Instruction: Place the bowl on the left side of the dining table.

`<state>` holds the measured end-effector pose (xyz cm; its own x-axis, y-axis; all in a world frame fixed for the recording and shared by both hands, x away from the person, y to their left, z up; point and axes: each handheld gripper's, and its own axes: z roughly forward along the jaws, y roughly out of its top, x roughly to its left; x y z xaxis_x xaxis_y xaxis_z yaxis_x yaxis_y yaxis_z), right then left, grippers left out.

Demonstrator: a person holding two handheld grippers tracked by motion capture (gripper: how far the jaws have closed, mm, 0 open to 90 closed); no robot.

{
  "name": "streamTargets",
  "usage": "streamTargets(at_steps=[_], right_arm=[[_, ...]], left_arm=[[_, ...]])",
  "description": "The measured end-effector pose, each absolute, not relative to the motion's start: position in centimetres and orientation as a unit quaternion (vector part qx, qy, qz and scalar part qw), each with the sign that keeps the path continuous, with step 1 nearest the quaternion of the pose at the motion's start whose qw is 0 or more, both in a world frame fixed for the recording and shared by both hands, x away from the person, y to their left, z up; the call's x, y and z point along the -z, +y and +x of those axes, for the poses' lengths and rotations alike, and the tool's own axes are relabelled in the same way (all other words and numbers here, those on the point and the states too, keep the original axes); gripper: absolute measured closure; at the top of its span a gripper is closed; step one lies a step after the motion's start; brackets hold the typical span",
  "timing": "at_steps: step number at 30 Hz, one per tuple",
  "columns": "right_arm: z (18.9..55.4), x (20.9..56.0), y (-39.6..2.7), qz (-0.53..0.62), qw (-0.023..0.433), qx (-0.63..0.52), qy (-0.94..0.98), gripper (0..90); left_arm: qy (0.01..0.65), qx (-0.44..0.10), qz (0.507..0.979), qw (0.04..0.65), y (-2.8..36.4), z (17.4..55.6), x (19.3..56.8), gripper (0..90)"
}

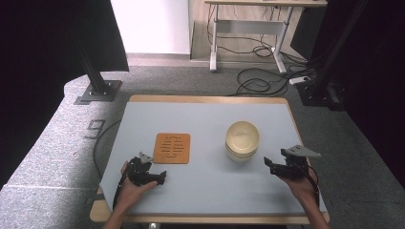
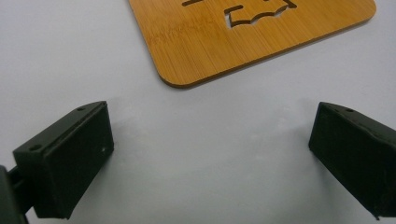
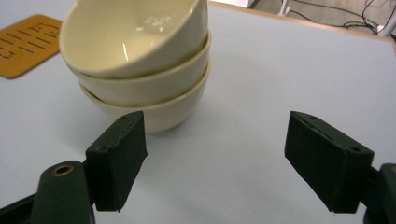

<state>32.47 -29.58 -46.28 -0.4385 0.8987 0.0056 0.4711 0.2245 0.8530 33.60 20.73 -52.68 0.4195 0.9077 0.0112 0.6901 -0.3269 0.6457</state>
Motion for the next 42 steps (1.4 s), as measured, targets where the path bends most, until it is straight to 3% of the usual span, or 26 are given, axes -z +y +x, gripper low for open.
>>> streamTargets(at_steps=[24,42], right_arm=[[33.1,43.0,-27.8,0.44,0.271,-0.434,0.738,21.1],[35.2,42.5,-26.2,0.442,0.276,-0.433,0.736,23.1]], left_arm=[[0.504,-0.192,0.791,0.288,20.7,33.5,52.7,0.0],[0.504,-0.191,0.791,0.289,20.7,33.5,52.7,0.0]])
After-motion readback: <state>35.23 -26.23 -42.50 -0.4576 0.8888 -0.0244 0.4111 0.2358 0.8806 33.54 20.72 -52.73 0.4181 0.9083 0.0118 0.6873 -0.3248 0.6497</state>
